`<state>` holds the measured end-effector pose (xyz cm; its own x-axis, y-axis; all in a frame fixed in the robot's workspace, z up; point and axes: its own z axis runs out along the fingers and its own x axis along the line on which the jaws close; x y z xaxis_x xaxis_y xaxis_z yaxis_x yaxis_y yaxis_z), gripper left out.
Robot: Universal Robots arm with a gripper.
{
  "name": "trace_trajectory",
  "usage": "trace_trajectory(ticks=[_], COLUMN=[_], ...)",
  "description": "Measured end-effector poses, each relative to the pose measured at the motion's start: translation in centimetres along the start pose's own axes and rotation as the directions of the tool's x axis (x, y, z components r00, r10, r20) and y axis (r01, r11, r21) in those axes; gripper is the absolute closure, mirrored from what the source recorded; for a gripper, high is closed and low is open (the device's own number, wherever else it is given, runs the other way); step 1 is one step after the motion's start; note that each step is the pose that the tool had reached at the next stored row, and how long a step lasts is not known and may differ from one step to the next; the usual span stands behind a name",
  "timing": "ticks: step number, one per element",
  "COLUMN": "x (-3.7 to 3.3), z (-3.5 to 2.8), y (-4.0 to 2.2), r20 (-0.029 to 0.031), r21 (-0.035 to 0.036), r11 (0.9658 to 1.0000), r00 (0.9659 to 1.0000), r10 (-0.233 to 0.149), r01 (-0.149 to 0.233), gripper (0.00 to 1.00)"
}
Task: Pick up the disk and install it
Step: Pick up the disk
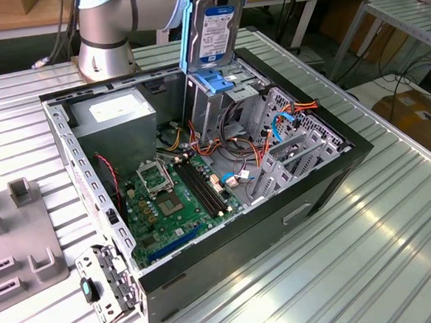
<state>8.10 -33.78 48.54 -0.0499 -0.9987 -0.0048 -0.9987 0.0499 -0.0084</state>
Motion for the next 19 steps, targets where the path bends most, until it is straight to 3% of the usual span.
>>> trace_trajectory(ticks=[7,14,19], x=[-0.1,0.0,0.65], z=[0.02,0.01,0.02], y=[-1.92,-1.99,-2.02], r20=[-0.0003,-0.0007,-0.0027], r21=[0.0,0.0,0.0001], r11=[1.0,1.0,1.0], r00=[1.0,1.0,1.0], r10=[0.0,0.0,0.0], r01=[0.0,0.0,0.0], gripper=[0.65,0.65,0.65])
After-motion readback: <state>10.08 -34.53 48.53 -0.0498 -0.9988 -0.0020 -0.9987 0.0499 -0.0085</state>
